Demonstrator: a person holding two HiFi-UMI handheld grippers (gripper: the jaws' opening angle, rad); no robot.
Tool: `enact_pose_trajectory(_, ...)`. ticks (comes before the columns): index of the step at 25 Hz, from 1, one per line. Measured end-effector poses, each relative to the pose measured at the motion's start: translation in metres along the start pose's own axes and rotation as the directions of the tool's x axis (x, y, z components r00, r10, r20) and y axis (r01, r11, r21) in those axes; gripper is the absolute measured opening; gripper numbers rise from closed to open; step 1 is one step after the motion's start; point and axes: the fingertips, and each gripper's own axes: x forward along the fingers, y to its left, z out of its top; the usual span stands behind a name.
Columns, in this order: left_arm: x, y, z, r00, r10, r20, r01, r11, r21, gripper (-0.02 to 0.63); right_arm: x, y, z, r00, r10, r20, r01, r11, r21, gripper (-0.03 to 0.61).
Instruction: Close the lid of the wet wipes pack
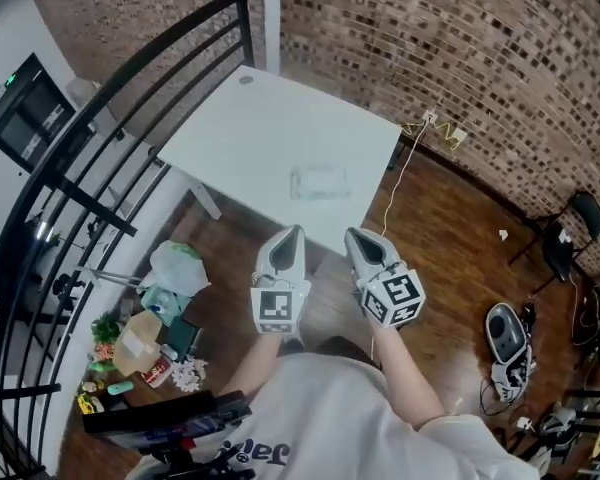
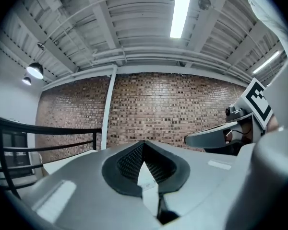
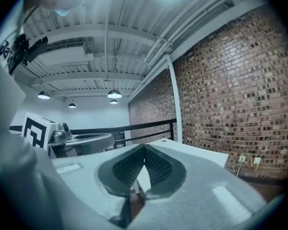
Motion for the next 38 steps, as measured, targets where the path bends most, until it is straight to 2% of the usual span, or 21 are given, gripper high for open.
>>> enact_pose_trajectory(6,0.042,0.029,-0.025,0.997,0.022,-0.072,-0.022,1.0,-0.005,0.015,0.044,-0.042,-0.018,0.999,0.004,-0.051,-0.002,0.999,0.04,-0.009)
enact_pose_trajectory(10,0.087,0.045,-0.046,0.99,0.071,-0.124,-0.072,0.997,-0.006,0.015,0.09,-0.08,-0.025,0.995,0.066,-0.072,-0.06,0.995,0.082,-0.009)
enact_pose_trajectory(14,0.142,0.039,-0.043,0.987,0.052,-0.155,-0.053,0.999,0.001,0.015,0.135,-0.12,-0.006,0.987,0.133,-0.088,-0.129,0.99,0.055,-0.011)
enact_pose_trajectory(19,0.182,0.053,-0.035,0.985,0.073,-0.157,-0.072,0.997,0.012,0.015,0.179,-0.13,-0.004,0.969,0.199,-0.146,-0.199,0.98,0.011,-0.009)
enact_pose_trajectory(25,0.208,0.054,-0.067,0.967,0.081,-0.24,-0.086,0.996,-0.01,0.015,0.205,-0.148,-0.056,0.938,0.229,-0.261,-0.222,0.973,0.057,-0.009)
enact_pose_trajectory(28,0.214,0.057,-0.088,0.951,0.077,-0.298,-0.099,0.993,-0.059,0.015,0.223,-0.156,-0.078,0.916,0.245,-0.318,-0.237,0.969,0.064,-0.011)
enact_pose_trajectory(30,0.217,0.059,-0.098,0.943,0.071,-0.325,-0.103,0.991,-0.084,0.015,0.233,-0.157,-0.087,0.903,0.259,-0.344,-0.253,0.965,0.064,-0.009)
enact_pose_trajectory(38,0.227,0.074,-0.128,0.913,0.098,-0.396,-0.15,0.983,-0.103,0.015,0.256,-0.152,-0.119,0.843,0.329,-0.426,-0.324,0.942,0.087,-0.011)
